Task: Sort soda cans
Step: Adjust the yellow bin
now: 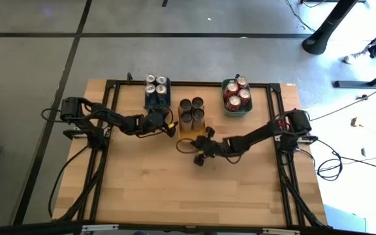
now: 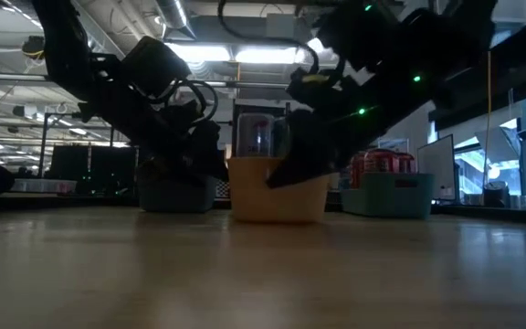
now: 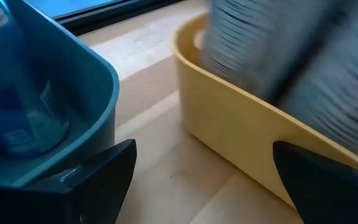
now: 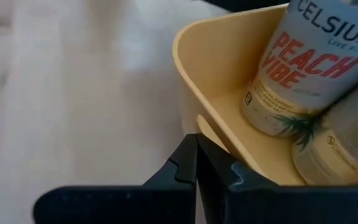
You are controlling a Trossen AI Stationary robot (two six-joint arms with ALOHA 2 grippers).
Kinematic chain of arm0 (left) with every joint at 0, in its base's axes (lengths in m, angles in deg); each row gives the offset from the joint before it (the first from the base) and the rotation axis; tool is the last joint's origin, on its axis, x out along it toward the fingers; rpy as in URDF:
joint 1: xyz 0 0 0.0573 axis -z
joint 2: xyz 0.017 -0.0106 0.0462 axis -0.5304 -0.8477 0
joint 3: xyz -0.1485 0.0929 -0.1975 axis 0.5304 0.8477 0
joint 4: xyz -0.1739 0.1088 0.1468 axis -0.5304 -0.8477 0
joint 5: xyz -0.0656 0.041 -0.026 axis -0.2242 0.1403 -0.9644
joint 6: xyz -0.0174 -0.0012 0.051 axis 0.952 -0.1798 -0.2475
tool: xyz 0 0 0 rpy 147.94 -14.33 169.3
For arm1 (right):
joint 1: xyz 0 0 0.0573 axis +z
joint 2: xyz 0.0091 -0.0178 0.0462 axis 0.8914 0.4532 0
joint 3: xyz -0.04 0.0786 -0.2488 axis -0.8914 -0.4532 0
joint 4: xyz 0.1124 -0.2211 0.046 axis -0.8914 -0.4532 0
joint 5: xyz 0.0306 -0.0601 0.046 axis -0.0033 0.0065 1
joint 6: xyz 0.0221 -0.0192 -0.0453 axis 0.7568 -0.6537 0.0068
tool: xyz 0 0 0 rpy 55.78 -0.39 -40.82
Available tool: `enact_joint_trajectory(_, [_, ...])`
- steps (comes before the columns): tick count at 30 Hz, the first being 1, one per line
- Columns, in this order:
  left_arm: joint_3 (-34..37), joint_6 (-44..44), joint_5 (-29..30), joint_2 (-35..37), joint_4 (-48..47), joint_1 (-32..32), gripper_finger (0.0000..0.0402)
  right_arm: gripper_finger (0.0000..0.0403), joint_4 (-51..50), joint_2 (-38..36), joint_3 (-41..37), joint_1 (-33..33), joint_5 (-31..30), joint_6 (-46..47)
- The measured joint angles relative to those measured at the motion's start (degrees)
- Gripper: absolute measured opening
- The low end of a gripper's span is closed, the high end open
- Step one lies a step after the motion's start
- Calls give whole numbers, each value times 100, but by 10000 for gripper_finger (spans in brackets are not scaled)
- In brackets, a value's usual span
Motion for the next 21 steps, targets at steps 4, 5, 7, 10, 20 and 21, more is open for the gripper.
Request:
enact_joint_trajectory(4, [0,-91,1,0,-8,109,370,7,3,0,0,-330,214,-196])
enact_joint_trajectory(5, [-2,-114,3,0,-13,153,370,7,7,0,0,-403,274,-225])
enact_joint_trajectory(7, [-1,-144,2,0,-25,246,370,7,5,0,0,-539,375,-308])
enact_joint_trajectory(10, [-2,-76,-32,101,-172,399,370,7,0,2,-2,-689,420,-476])
enact_joint_trajectory(20, [-13,293,-73,1243,-1885,926,370,7,269,13,-9,-1376,1010,-1272])
enact_joint_trajectory(21, [-13,339,-64,1350,-1988,956,370,7,328,13,-9,-1445,1119,-1346])
